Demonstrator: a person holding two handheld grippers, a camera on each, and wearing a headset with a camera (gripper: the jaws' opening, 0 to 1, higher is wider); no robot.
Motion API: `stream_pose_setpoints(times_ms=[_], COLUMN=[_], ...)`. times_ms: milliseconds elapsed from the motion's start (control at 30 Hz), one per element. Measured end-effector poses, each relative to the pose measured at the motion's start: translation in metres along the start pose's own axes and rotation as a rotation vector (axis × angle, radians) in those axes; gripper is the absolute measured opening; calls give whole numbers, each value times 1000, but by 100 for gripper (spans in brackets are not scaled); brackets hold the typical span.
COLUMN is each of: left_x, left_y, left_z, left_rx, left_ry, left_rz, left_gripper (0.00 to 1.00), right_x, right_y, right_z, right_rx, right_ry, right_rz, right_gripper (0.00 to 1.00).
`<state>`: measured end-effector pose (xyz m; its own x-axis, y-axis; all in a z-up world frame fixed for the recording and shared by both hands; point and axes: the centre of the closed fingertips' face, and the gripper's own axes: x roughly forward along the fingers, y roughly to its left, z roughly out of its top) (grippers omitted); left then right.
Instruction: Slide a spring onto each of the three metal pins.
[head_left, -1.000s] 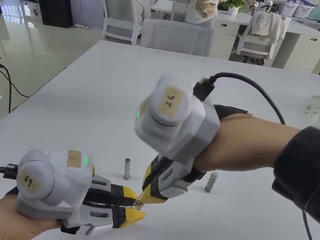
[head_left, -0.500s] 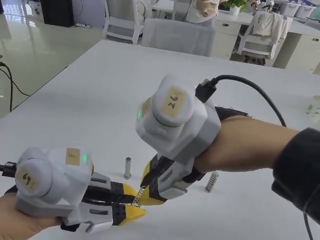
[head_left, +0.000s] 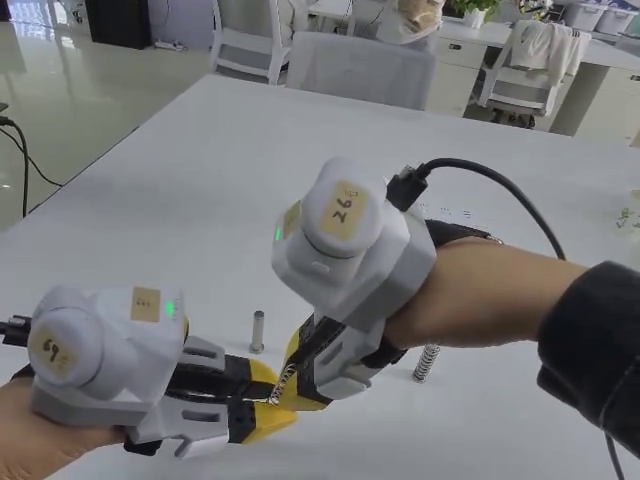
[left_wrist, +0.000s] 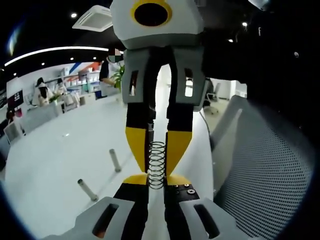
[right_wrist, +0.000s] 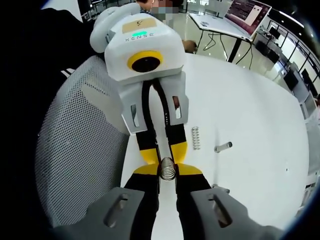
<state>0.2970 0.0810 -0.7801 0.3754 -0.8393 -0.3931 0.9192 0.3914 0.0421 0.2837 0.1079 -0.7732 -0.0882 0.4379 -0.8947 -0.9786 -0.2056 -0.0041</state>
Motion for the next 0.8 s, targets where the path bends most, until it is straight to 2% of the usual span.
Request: stream_pose_setpoints(times_ms=[400, 800], left_x=[0, -4], left_y=[2, 8], left_z=[-2, -7], left_rx=[-14, -64], left_ry=[-2, -1], left_rz=[6, 30], left_gripper=[3, 17], right_x=[0, -3], right_y=[-2, -8], right_z=[0, -9], right_rx=[20, 34], right_ry=[5, 26], right_rz=[-3, -16], right_gripper=[8, 8])
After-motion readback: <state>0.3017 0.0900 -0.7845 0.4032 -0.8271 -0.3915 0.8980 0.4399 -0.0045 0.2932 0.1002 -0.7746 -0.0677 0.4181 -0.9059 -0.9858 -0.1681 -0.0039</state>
